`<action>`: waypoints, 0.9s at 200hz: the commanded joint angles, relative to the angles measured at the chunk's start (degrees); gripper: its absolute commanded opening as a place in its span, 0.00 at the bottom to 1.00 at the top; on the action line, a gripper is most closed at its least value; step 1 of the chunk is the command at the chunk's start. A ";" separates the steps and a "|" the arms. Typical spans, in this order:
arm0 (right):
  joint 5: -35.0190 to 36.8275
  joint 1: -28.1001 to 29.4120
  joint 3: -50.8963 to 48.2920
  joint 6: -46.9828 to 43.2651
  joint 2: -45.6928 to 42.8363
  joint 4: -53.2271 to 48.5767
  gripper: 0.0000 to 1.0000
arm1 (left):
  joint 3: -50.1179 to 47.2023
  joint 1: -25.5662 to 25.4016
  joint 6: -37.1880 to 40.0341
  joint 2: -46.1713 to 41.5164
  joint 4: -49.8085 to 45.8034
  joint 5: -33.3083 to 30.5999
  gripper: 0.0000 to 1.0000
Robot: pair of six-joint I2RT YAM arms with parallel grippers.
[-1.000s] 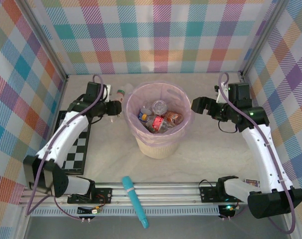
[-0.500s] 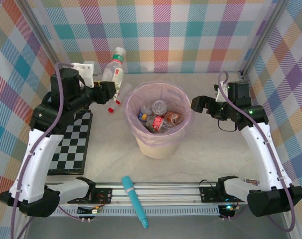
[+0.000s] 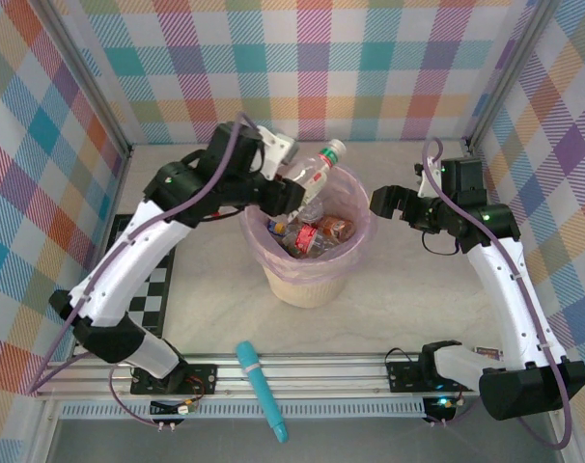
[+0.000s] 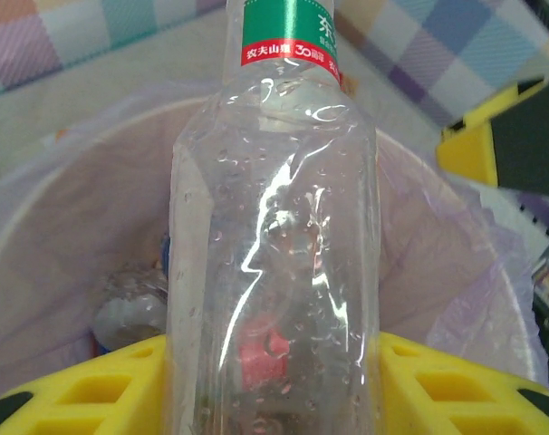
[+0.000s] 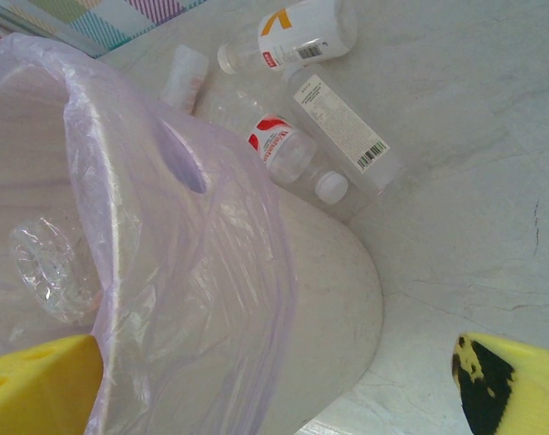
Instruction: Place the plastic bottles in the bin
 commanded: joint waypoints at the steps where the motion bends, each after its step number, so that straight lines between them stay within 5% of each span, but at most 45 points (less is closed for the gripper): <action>1: -0.11 -0.11 1.53 -0.71 -1.07 -0.05 0.98 | 3.27 -1.77 3.45 0.28 -4.67 -0.97 0.33; 128: -0.02 -0.07 2.41 -1.39 -0.47 -0.01 0.98 | -4.21 -3.30 10.00 0.19 -9.40 7.75 0.29; 180: -0.84 -0.14 3.67 -1.43 0.33 -0.01 0.99 | -6.18 -3.33 10.31 -0.31 -7.26 5.25 0.68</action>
